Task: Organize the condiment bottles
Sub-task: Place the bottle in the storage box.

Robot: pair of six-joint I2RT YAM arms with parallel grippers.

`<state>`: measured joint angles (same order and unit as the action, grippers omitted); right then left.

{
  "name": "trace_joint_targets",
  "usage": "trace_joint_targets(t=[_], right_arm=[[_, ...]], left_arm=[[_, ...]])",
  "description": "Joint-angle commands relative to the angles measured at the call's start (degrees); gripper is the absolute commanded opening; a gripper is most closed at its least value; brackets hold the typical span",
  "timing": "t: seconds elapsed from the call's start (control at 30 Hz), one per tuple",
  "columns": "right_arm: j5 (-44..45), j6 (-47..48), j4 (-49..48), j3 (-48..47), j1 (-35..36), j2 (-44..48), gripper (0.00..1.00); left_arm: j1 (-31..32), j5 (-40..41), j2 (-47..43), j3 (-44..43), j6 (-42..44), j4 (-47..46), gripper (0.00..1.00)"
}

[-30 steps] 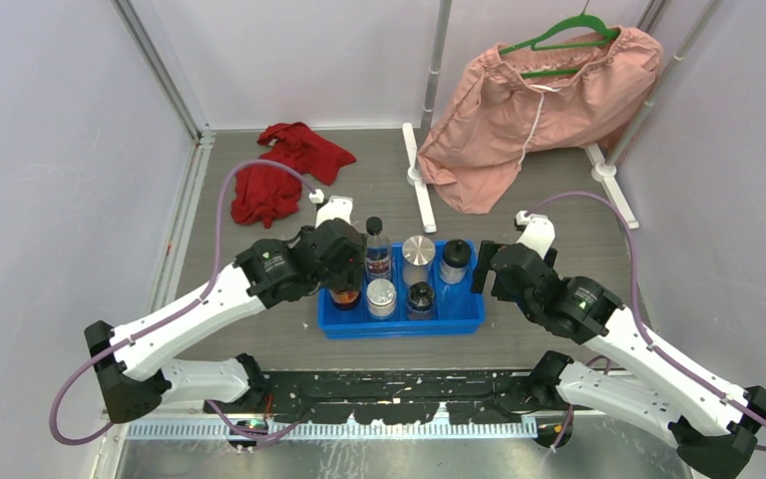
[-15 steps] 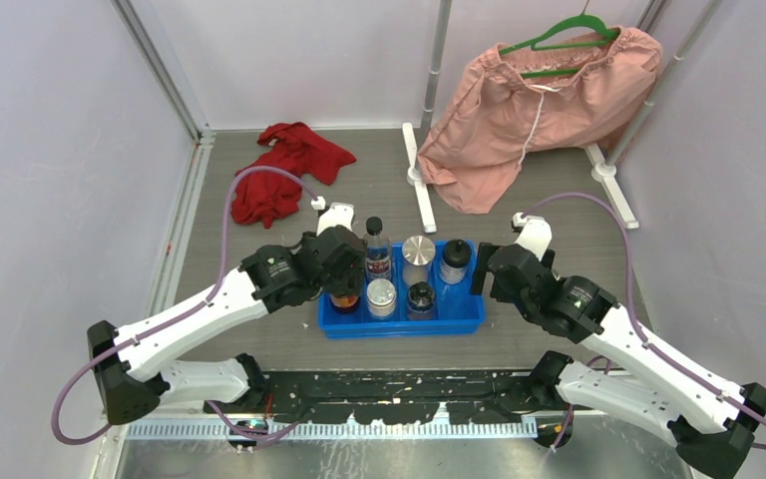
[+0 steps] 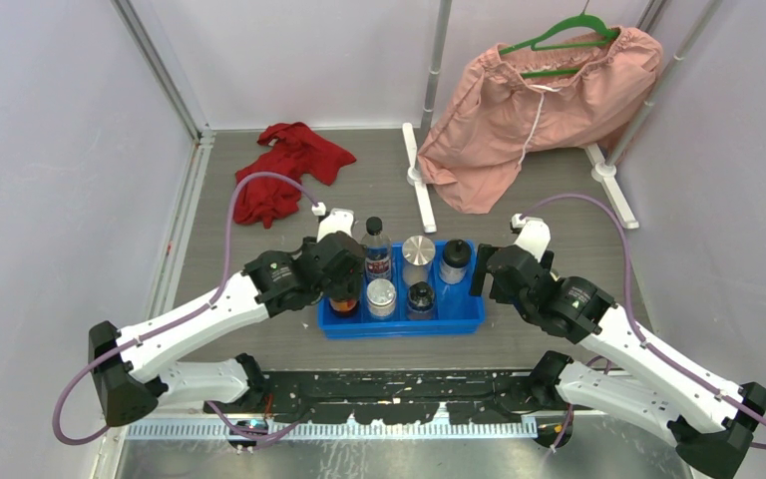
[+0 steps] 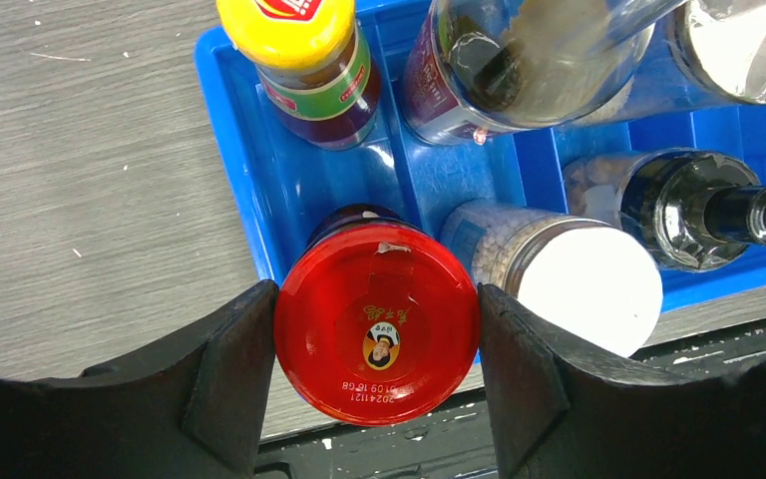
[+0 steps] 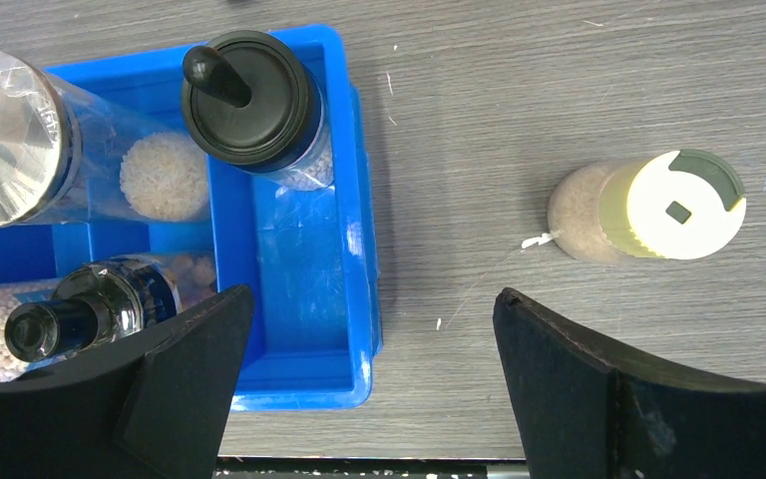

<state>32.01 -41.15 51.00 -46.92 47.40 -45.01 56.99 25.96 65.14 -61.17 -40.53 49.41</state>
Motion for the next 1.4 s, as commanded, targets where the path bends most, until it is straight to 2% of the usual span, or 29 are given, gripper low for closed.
trace_joint_targets(t=[0.0, 1.37], right_arm=[[0.38, -0.95, -1.58, 0.34, -0.12, 0.03, 0.96], [0.19, -1.13, -2.05, 1.59, -0.15, 0.23, 0.96]], left_arm=[[0.29, 2.36, -2.89, 0.04, -0.79, -6.55, 0.64], [0.31, 0.67, -1.08, 7.18, -2.0, -12.18, 0.65]])
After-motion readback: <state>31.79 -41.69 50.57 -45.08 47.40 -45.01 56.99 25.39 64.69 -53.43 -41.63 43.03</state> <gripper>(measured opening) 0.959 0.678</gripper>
